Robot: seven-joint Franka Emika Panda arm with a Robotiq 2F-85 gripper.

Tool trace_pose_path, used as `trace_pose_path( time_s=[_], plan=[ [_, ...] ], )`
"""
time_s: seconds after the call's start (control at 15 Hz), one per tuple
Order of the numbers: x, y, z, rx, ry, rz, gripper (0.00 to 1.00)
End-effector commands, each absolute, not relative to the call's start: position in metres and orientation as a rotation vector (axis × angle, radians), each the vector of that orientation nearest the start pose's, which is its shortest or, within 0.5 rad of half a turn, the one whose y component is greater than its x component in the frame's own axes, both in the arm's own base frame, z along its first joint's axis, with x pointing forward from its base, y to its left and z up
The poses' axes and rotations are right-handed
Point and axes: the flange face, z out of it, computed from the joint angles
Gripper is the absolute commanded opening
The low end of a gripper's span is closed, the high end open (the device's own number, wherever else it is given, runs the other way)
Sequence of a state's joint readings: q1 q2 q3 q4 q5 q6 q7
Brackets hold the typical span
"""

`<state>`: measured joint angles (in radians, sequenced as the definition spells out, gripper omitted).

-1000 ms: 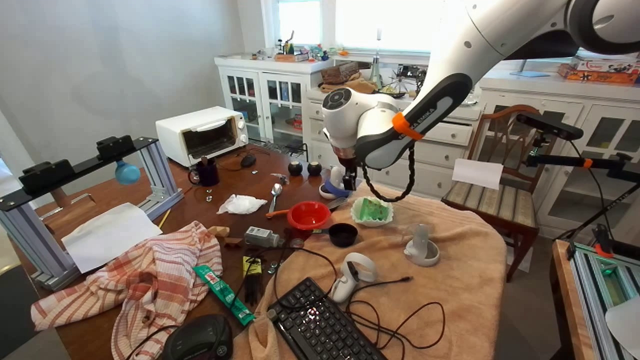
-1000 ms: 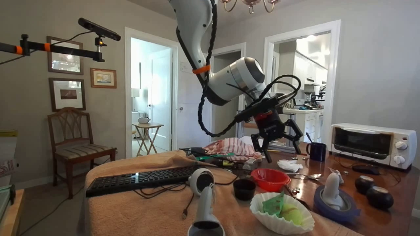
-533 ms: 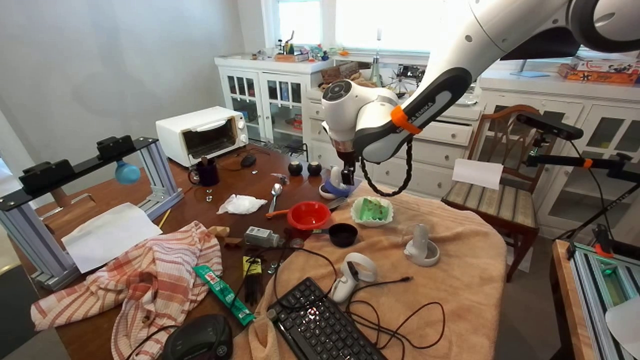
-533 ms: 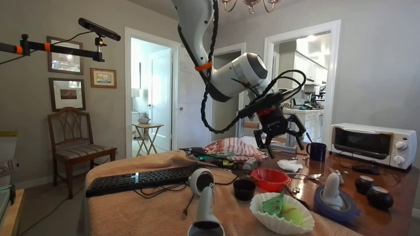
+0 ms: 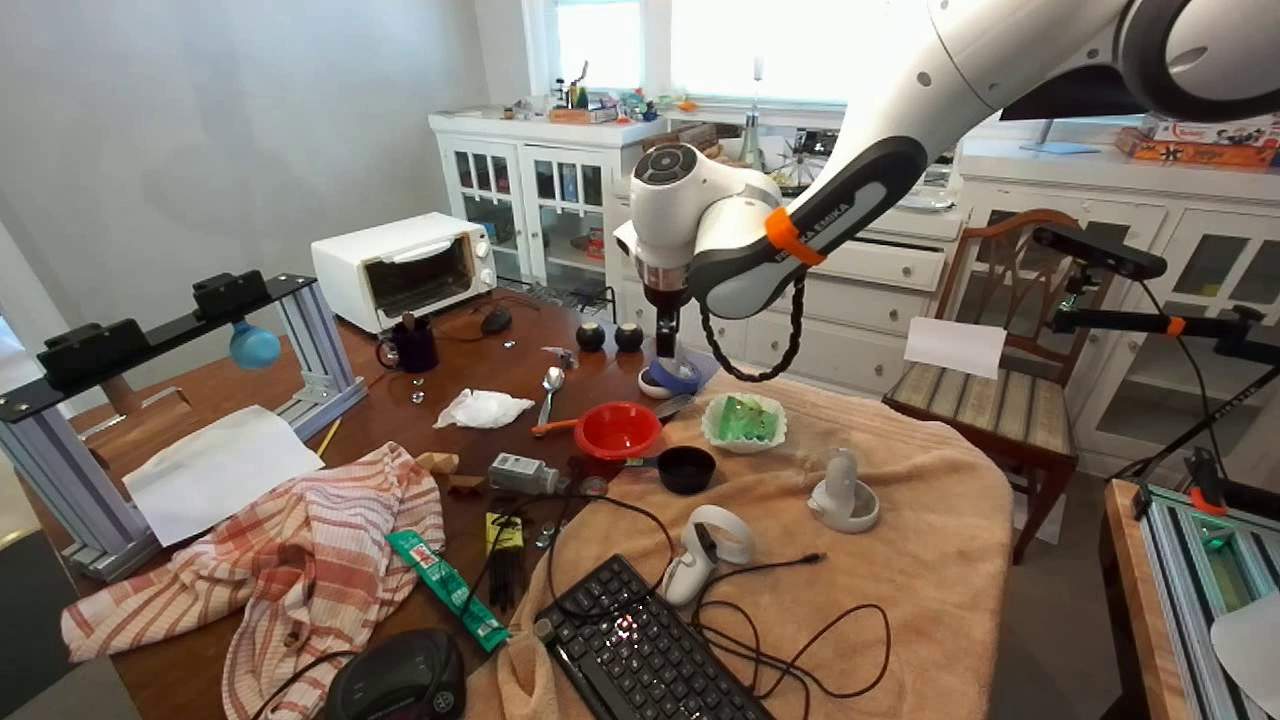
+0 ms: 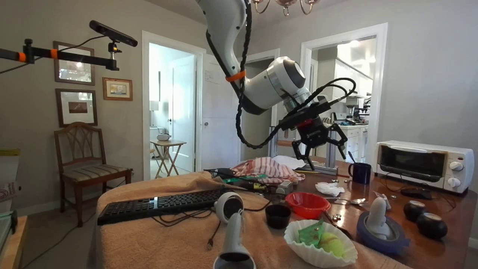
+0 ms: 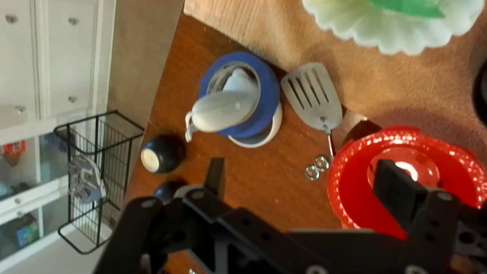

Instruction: Put the green packet in the white bowl.

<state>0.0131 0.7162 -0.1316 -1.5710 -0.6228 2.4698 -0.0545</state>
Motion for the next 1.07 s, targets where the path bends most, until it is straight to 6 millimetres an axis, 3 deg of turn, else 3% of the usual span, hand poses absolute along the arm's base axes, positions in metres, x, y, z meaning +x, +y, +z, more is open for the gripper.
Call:
trace_pose_path(
  time_s=[0.0, 0.4, 0.47, 0.6, 0.8, 1.0],
  plan=[
    [0.756, -0.038, 0.242, 2.496, 0.806, 0.279, 1.0],
    [0.79, 0.041, 0.239, 2.404, 1.055, 0.363, 1.0],
    [0.776, 0.029, 0.248, 2.426, 0.985, 0.34, 1.0],
    [0.782, 0.044, 0.244, 2.408, 1.029, 0.355, 1.0],
    [0.785, 0.042, 0.243, 2.4, 1.037, 0.358, 1.0],
    [0.788, 0.058, 0.234, 2.586, 0.955, 0.479, 1.0]
  ],
)
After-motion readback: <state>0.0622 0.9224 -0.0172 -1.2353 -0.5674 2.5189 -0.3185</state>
